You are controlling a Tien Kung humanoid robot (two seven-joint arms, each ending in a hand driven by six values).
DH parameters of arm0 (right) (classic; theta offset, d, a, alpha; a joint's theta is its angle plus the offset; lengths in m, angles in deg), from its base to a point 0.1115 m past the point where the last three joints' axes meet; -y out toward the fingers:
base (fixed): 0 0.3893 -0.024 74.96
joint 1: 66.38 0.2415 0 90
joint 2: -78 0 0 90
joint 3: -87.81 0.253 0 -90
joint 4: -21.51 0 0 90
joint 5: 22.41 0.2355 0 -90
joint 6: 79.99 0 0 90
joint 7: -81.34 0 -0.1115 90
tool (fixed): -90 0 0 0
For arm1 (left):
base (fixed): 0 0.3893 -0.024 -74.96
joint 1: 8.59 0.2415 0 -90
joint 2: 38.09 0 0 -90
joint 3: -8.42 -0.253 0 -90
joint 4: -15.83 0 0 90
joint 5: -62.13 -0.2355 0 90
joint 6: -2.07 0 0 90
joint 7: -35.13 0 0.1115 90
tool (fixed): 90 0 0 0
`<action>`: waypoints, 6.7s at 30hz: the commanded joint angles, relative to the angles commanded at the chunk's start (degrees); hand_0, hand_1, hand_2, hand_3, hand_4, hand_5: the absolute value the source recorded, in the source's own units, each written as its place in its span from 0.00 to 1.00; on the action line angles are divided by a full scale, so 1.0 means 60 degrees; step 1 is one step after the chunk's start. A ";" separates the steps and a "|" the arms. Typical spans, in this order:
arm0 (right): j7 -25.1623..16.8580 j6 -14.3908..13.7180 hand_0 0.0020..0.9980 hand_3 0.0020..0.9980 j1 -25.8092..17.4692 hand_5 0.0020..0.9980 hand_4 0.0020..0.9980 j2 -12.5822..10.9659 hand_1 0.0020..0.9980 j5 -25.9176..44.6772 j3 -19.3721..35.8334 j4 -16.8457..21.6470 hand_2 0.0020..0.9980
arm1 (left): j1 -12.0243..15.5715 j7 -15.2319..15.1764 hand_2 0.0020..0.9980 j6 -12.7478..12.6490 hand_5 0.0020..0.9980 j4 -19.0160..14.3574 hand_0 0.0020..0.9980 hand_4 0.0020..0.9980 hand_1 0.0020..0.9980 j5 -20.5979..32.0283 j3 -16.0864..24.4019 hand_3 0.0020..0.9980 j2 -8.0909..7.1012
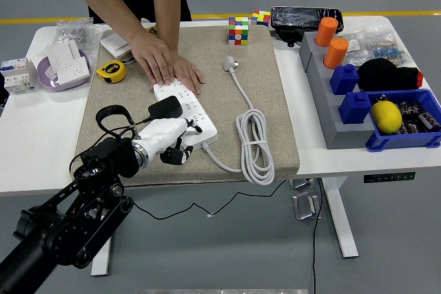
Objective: Pick up the plug,place it near the board,insert it into the board,press the button
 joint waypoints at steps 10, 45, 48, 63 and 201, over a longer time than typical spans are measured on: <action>0.0004 0.0006 0.84 0.84 -0.0034 1.00 1.00 -0.0001 0.83 0.0012 -0.0057 0.0001 0.81 | 0.0013 -0.0069 0.15 -0.0142 0.00 0.0185 0.14 0.51 0.04 0.0000 0.0117 0.77 0.0039; 0.0003 0.0006 0.84 0.84 0.0005 1.00 1.00 -0.0025 0.83 0.0037 -0.0068 0.0005 0.80 | -0.0211 -0.0217 0.15 -0.0286 0.00 0.0855 0.14 0.51 0.04 0.0000 0.0361 0.75 0.0206; 0.0002 0.0009 0.84 0.84 0.0003 1.00 1.00 -0.0019 0.83 0.0046 -0.0068 0.0002 0.80 | -0.0209 -0.0235 0.15 -0.0299 0.00 0.0952 0.14 0.51 0.04 0.0000 0.0355 0.74 0.0196; 0.0005 0.0000 0.84 0.84 0.0019 1.00 1.00 0.0000 0.83 0.0040 -0.0026 0.0001 0.80 | -0.0123 -0.0252 0.15 -0.0232 0.00 0.0570 0.14 0.52 0.04 0.0000 0.0359 0.74 0.0114; 0.0011 -0.0049 0.84 0.83 -0.0028 1.00 1.00 0.0057 0.83 0.0033 0.0050 -0.0013 0.80 | 0.1491 -0.1355 0.15 -0.0249 0.00 -0.0909 0.18 0.59 0.03 0.0000 0.1032 0.92 -0.0513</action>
